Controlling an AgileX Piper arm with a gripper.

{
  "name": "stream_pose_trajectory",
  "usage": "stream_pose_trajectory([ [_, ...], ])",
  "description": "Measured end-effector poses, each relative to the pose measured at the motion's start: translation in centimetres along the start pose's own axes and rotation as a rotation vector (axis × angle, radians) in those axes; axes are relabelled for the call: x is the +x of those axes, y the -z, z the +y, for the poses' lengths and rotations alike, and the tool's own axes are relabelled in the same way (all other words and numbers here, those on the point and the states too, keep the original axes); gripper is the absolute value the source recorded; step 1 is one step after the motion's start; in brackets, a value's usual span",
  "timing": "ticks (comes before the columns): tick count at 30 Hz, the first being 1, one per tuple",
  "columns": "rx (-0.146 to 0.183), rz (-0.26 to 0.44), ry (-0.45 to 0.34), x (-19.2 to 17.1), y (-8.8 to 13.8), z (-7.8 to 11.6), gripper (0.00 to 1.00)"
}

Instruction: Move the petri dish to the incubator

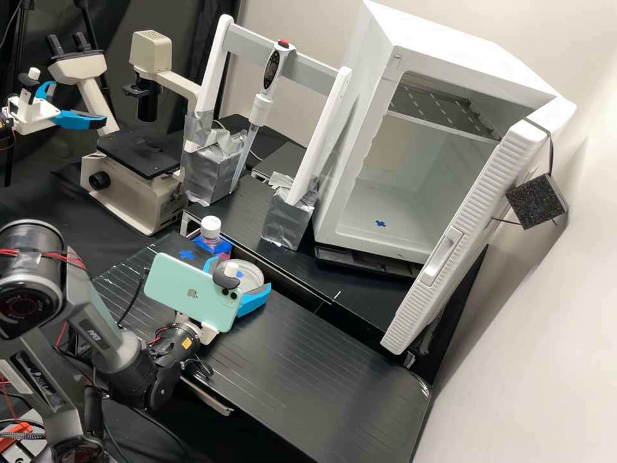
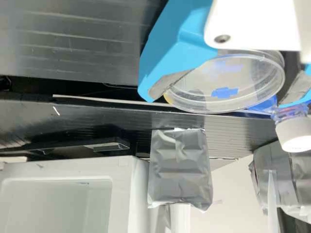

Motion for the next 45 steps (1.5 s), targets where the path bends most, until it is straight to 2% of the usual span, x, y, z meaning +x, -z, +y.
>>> stream_pose_trajectory([
  [4,0.020,-0.023,-0.026,-0.2,0.0,0.3,0.00],
  [7,0.028,-0.050,-0.095,-0.5,0.0,1.0,0.00],
  [9,0.045,-0.061,-0.169,-0.7,0.1,1.7,0.00],
  [13,0.070,-0.077,-0.265,-1.0,0.1,2.6,0.00],
  [16,0.091,-0.092,-0.304,-1.0,-0.1,2.9,0.00],
  [20,0.119,-0.111,-0.311,-0.4,-0.7,3.2,0.00],
  [24,0.117,-0.106,-0.329,0.9,-1.0,4.3,0.00],
  [29,0.118,-0.087,-0.394,3.7,-1.5,6.7,0.00],
  [33,0.108,-0.073,-0.442,6.1,-1.9,8.6,0.00],
  [36,0.086,-0.050,-0.487,8.9,-2.3,10.5,0.00],
  [40,0.080,-0.035,-0.512,12.2,-3.0,12.6,0.00],
  [45,0.077,-0.057,-0.498,16.3,-4.3,14.7,0.00],
])
